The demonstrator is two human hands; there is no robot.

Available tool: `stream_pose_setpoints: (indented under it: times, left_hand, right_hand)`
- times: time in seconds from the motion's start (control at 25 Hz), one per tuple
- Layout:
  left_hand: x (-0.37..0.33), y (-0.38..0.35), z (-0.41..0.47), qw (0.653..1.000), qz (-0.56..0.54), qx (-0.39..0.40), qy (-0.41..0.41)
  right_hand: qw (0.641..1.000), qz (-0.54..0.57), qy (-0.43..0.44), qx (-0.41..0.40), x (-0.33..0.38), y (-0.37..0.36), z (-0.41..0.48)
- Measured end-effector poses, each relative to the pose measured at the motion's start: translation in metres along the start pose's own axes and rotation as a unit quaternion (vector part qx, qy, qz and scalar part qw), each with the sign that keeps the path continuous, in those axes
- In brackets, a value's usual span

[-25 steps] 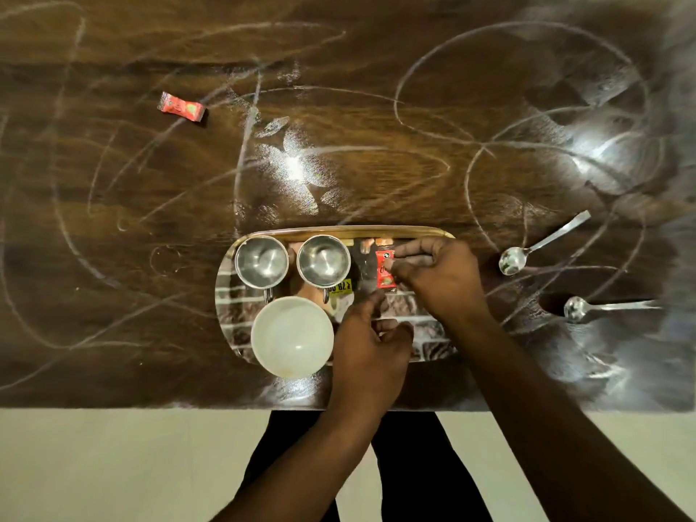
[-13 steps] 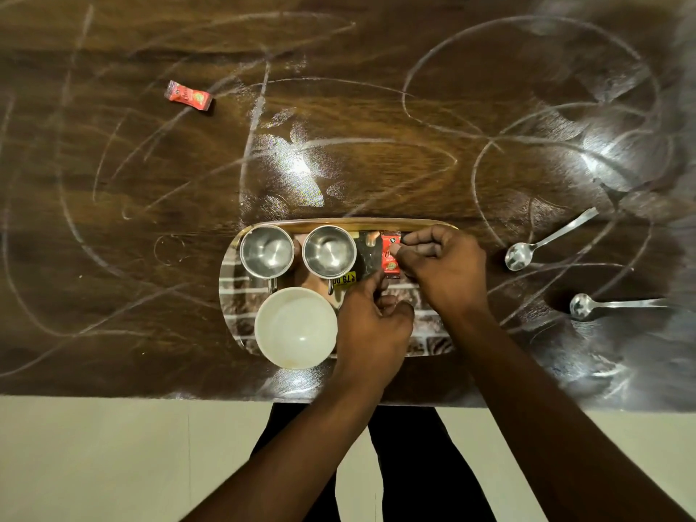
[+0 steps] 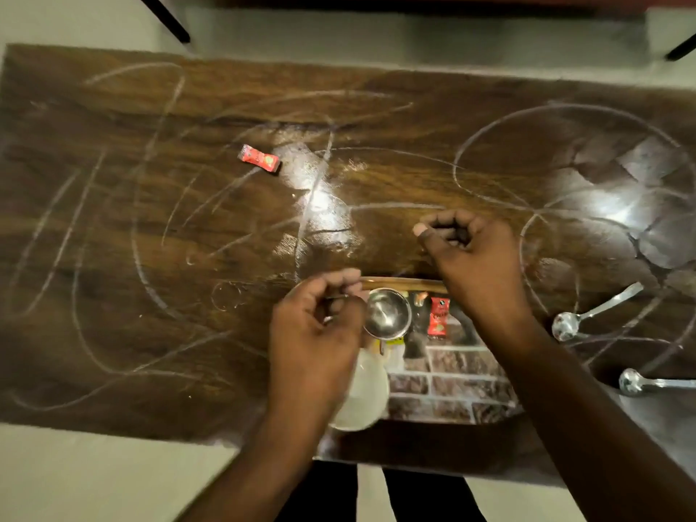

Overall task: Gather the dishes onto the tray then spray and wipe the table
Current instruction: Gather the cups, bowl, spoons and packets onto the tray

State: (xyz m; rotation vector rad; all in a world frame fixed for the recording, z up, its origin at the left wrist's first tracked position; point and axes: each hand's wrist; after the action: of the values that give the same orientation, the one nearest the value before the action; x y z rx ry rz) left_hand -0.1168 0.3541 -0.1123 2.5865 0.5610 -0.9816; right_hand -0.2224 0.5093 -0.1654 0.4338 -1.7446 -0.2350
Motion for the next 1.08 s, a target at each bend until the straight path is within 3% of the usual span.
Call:
stream_pose_setpoints:
  times: [0.16, 0.4, 0.68, 0.88, 1.08]
  left_hand:
    - [-0.045, 0.053, 0.098, 0.998, -0.015, -0.053, -0.010]
    - [-0.076, 0.075, 0.206, 0.997, -0.013, -0.074, 0.036]
    - [-0.086, 0.063, 0.244, 0.991, -0.095, -0.047, 0.076]
    - [-0.083, 0.051, 0.229, 0.996, -0.074, -0.050, 0.019]
    - [-0.077, 0.006, 0.163, 0.998, -0.018, 0.033, -0.059]
  right_hand:
    - [0.993, -0.015, 0.049, 0.103, 0.027, -0.076, 0.055]
    - [0.976, -0.097, 0.122, 0.149, 0.048, -0.168, 0.129]
    - [0.968, -0.131, 0.090, 0.193, 0.043, -0.223, 0.175]
    - [0.982, 0.001, -0.026, 0.188, 0.049, -0.194, 0.166]
    - [0.979, 0.093, -0.071, 0.164, 0.060, -0.081, 0.121]
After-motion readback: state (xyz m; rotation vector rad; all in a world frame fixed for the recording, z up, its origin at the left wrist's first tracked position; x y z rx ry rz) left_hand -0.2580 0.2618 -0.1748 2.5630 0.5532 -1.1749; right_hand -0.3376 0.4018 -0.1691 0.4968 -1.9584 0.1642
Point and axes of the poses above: each hand's wrist, its own z-axis towards the middle knuckle, its own y-axis out of the back of the hand, x = y × z, and after that the axes turned 11 degrees about y, right-handed
